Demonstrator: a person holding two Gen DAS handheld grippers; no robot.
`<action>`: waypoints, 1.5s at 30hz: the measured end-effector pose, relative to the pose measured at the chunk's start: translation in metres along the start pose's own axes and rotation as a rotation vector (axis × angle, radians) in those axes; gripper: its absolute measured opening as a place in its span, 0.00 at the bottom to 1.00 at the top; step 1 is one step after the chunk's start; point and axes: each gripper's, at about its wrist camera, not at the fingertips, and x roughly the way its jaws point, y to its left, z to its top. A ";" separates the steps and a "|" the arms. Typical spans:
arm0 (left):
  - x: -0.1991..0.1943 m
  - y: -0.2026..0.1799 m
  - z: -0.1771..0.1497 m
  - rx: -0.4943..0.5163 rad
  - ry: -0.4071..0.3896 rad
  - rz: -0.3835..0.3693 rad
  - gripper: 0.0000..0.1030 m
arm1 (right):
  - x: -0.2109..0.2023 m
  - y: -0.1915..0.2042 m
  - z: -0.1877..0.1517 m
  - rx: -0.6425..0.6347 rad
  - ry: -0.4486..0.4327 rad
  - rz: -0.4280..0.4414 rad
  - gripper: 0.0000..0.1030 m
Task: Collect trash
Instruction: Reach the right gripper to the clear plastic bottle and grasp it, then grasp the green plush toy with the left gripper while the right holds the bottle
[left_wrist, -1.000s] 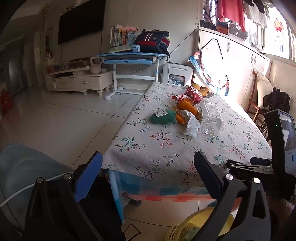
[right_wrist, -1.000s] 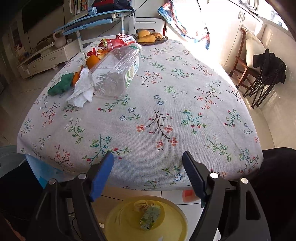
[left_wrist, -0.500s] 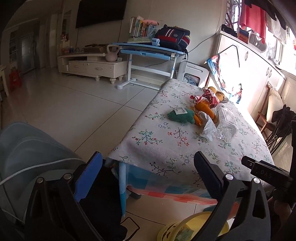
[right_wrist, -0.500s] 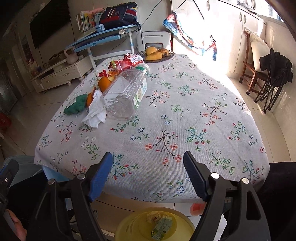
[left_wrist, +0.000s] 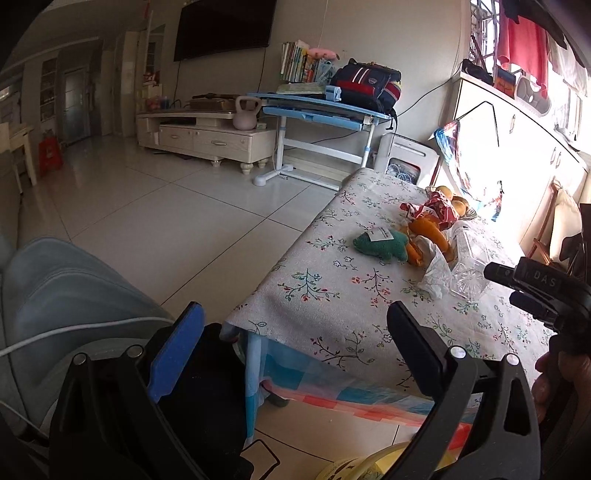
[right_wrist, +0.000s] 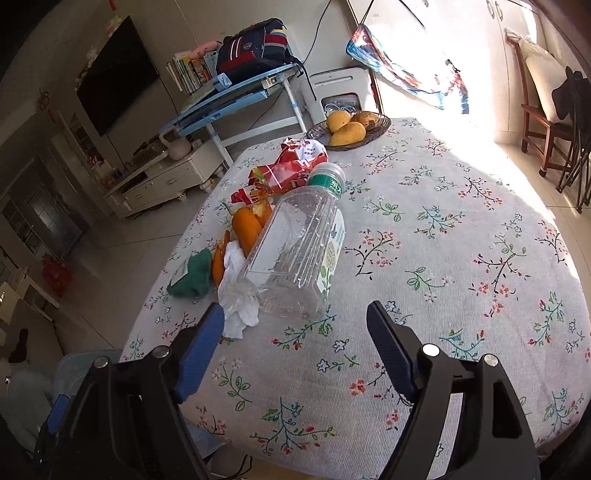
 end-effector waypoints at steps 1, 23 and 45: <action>0.001 -0.003 -0.001 0.010 0.002 0.002 0.93 | 0.006 0.001 0.006 0.008 0.006 0.013 0.74; 0.084 -0.078 0.068 0.386 0.081 -0.024 0.93 | 0.005 -0.063 0.028 -0.148 0.151 -0.004 0.55; 0.170 -0.104 0.081 0.344 0.285 -0.254 0.43 | 0.012 -0.067 0.030 -0.147 0.147 0.066 0.59</action>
